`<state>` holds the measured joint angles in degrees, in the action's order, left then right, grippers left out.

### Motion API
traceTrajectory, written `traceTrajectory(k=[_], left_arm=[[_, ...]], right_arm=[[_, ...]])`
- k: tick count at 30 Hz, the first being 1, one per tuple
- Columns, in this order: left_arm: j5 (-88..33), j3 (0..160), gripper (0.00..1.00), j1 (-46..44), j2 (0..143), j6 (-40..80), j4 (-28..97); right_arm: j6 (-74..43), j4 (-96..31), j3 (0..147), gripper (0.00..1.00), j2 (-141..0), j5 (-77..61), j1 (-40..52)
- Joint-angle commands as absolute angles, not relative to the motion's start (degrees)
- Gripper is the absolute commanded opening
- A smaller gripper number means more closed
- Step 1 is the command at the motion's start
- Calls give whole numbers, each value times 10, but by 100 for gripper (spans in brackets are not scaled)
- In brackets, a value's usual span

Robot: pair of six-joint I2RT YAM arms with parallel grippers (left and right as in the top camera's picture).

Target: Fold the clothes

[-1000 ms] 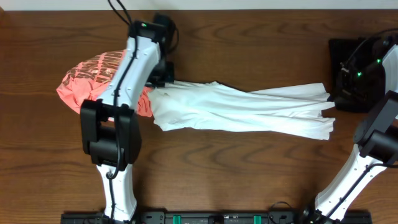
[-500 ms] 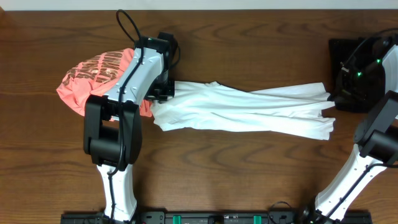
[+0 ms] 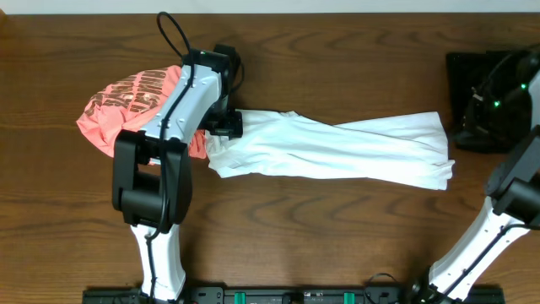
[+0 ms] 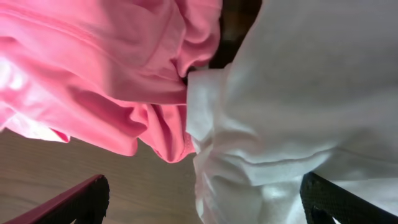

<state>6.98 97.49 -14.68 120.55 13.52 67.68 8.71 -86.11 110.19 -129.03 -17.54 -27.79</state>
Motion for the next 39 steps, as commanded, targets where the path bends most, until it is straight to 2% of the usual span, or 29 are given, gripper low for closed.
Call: traceTrajectory(k=[1,7,11,15,16,22,31,33,35,39], left_arm=[[86,985,98,-144,1145,141,665],[75,985,98,-145,1073,141,637],[36,985,98,-145,1040,140,619],[10,985,98,-145,1031,140,605],[9,985,98,-145,1031,140,604],[8,985,98,-145,1031,140,603],[8,985,98,-145,1031,138,608],[8,985,98,-145,1031,138,612],[8,985,98,-145,1031,138,622],[9,985,98,-145,1031,131,646]], right_arm=[[93,-865,1112,31,-1272,-175,-308],[128,-877,1111,46,-1272,-210,-315],[201,-878,1111,67,-1270,-266,-300],[213,-862,1111,74,-1270,-226,-273],[210,-860,1111,79,-1270,-211,-265],[111,-825,1111,79,-1268,-72,-203],[-9,-825,1111,80,-1189,8,-128],[-29,-833,1111,85,-1153,22,-112],[-43,-839,1111,99,-1118,26,-100],[-42,-854,1106,99,-1087,18,-99]])
